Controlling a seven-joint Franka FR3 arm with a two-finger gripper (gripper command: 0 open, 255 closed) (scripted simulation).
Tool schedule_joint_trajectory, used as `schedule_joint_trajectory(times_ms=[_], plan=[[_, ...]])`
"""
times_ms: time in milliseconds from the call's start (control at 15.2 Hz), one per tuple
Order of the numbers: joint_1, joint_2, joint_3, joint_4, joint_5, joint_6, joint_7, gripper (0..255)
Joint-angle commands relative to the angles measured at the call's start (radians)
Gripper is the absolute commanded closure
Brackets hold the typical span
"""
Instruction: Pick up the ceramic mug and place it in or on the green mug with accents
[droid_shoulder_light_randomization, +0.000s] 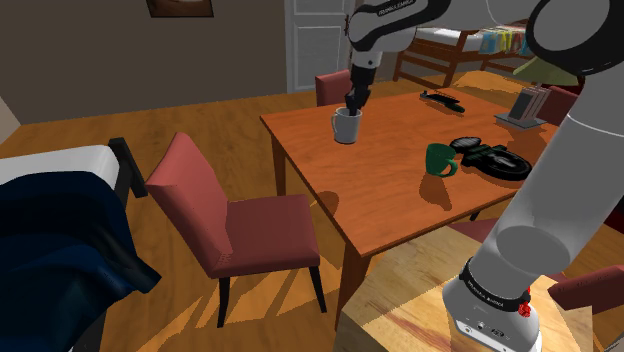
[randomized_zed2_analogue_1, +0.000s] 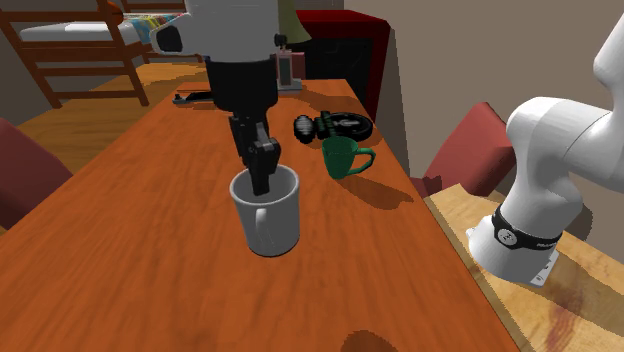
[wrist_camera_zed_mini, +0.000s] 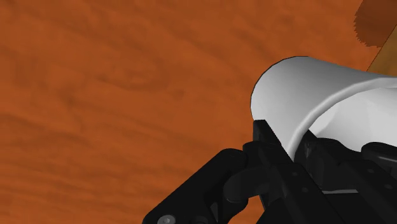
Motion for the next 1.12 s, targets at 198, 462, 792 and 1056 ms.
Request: schedule_joint_trajectory(times_ms=[198,462,792,1056], plan=[[0.000,-0.011,0.000,0.055,-0.005,-0.066,0.007,255],[0.000,-0.015,-0.001,0.097,-0.007,-0.111,0.012,255],[-0.043,-0.130,-0.043,-0.015,-0.041,-0.116,-0.064,255],[-0.080,-0.209,-0.082,-0.082,-0.072,-0.128,-0.128,255]])
